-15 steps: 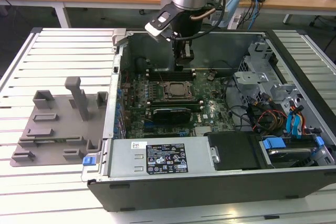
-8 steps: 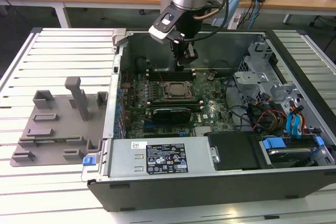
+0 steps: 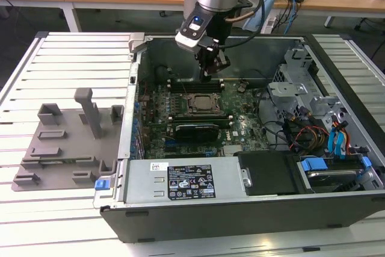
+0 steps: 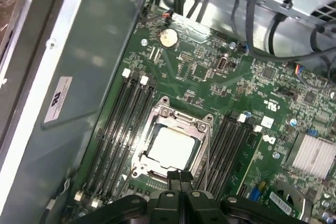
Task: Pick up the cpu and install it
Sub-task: 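Install the first cpu locking lever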
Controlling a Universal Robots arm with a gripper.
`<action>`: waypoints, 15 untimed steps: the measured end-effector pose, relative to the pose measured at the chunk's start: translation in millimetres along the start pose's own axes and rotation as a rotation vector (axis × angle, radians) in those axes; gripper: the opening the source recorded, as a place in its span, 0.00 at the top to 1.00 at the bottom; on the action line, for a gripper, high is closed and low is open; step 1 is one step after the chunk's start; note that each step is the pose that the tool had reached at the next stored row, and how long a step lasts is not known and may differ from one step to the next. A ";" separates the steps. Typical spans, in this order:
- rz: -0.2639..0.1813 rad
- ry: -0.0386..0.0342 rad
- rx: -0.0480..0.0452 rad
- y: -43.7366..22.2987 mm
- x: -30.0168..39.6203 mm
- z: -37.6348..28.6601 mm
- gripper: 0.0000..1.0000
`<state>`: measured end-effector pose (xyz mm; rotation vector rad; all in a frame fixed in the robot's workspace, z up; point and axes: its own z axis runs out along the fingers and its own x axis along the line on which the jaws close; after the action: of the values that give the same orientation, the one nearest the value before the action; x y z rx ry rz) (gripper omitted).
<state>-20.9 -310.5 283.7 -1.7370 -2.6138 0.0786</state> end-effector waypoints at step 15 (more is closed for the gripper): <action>-0.251 -0.0108 -0.0066 0.1 0.0 0.0 0.89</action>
<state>-20.8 -310.5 283.6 -1.3990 -2.8164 0.0785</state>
